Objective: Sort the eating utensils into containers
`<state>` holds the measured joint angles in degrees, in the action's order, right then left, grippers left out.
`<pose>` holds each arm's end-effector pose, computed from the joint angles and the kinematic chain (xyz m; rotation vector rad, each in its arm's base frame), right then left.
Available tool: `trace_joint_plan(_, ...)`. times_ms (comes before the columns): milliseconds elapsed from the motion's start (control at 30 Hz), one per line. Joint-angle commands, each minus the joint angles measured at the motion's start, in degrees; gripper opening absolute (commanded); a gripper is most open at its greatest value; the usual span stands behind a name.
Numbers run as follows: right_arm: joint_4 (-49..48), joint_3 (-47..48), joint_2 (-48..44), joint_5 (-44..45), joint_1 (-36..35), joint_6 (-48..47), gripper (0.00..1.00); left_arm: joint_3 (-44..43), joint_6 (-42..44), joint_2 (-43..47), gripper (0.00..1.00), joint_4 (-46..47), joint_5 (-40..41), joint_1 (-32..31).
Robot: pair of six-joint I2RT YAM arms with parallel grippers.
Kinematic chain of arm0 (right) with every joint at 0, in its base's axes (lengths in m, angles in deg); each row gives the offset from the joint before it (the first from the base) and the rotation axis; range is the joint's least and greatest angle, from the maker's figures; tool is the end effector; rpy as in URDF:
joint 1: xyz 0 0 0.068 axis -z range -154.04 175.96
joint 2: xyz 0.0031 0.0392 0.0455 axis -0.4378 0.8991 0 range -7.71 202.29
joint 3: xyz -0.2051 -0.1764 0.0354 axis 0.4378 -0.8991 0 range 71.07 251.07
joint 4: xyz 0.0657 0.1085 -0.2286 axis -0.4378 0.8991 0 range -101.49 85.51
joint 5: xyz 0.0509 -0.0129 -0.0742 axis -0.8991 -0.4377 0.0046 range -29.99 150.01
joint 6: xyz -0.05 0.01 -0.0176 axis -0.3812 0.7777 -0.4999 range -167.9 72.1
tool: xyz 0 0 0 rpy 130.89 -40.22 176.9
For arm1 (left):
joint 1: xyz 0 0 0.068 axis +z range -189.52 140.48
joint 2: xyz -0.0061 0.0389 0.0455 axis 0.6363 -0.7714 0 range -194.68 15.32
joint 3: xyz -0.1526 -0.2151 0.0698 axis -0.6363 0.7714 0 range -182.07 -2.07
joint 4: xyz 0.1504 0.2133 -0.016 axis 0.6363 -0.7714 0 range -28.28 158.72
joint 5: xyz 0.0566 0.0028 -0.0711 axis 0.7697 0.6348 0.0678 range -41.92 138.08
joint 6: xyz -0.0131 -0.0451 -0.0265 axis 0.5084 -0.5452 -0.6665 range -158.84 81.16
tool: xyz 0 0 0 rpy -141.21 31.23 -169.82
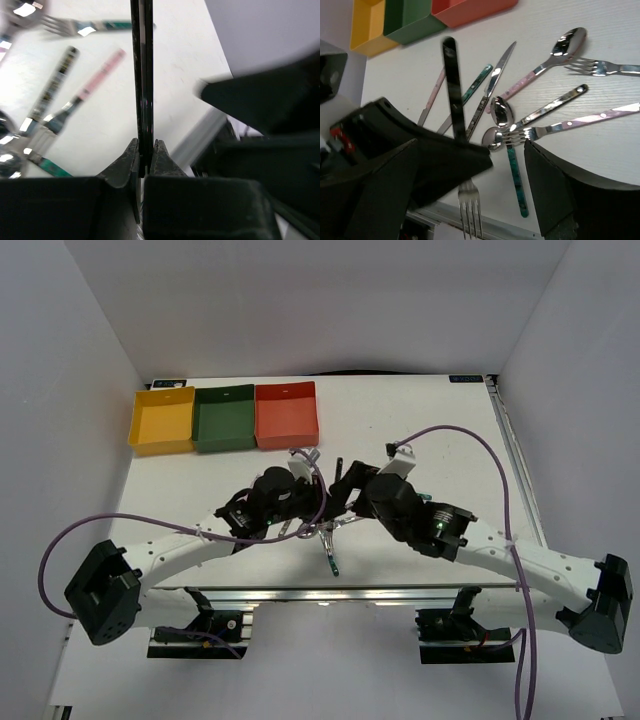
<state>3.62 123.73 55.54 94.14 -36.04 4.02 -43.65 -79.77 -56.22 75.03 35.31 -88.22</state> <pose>0.1332 0.2080 0.3183 0.2056 1.9955 0.7083 0.1779 -0.2143 0.2499 0.3078 2.1702 -1.1808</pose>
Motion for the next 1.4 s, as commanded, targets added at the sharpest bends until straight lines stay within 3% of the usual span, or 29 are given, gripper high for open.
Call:
trace_joint_plan(0, 11.5, 3.8, -7.3, 10.8, 0.7, 4.7, 0.89, -4.2, -3.4, -1.9, 0.0, -0.3, 11.4, 6.1)
trace_joint_plan(67, 22.7, 5.0, -13.9, 16.4, 1.0, 7.8, 0.89, -8.8, -6.3, -4.5, 0.0, -2.1, 15.5, 10.7)
trace_joint_plan(100, 25.7, 5.3, -17.6, 18.5, 1.1, 8.5, 0.89, -12.3, -7.7, -7.6, 0.0, -3.0, 17.0, 16.1)
trace_joint_plan(200, 27.7, 3.1, -27.4, 18.6, 1.0, 7.1, 0.89, -26.6, -9.1, -24.8, 0.0, -5.4, 16.4, 25.0)
trace_joint_plan(367, 31.8, 3.1, -30.5, 16.6, 1.0, 6.4, 0.89, -57.4, -9.3, -46.8, 0.0, -16.3, 12.9, 29.0)
trace_joint_plan(500, 32.3, 3.5, -29.6, 15.2, 1.1, 4.6, 0.89, -71.5, -11.9, -58.9, 0.04, -20.1, 13.7, 30.7)
trace_joint_plan(700, 31.4, 3.0, -28.2, 14.6, 1.1, 2.6, 0.89, -71.7, -15.4, -62.3, 0.05, -15.5, 13.7, 32.4)
trace_joint_plan(800, 31.0, 3.1, -27.3, 15.4, 1.1, 1.7, 0.89, -68.9, -15.6, -60.8, 0.12, -13.3, 13.3, 32.4)
trace_joint_plan(900, 29.1, 3.1, -25.6, 14.7, 1.1, -0.5, 0.89, -66.0, -15.5, -59.1, 0.36, -11.8, 13.7, 32.4)
trace_joint_plan(933, 28.7, 3.3, -24.5, 14.3, 1.1, -1.1, 0.89, -65.4, -15.4, -58.3, 0.56, -11.8, 14.0, 32.4)
trace_joint_plan(1000, 28.6, 3.3, -23.3, 14.3, 1.1, -1.6, 0.89, -65.3, -15.3, -57.3, 0.61, -12.5, 14.2, 32.4)
trace_joint_plan(1033, 28.4, 3.3, -22.2, 14.3, 1.1, -1.7, 0.89, -65.1, -15.4, -56.8, 0.77, -12.5, 14.6, 32.4)
trace_joint_plan(1100, 28.2, 3.3, -21.2, 14.2, 1.1, -2.0, 0.89, -65.0, -15.7, -55.1, 0.8, -12.7, 14.6, 32.4)
trace_joint_plan(1167, 27.4, 3.2, -20.2, 14.1, 1.1, -2.7, 0.89, -63.9, -15.9, -53.4, 0.97, -11.8, 13.9, 32.4)
trace_joint_plan(1367, 17.0, 2.2, -12.7, 3.6, 6.7, -16.7, 0.89, -61.7, -12.2, -42.2, 0.98, -12.2, 12.9, 32.0)
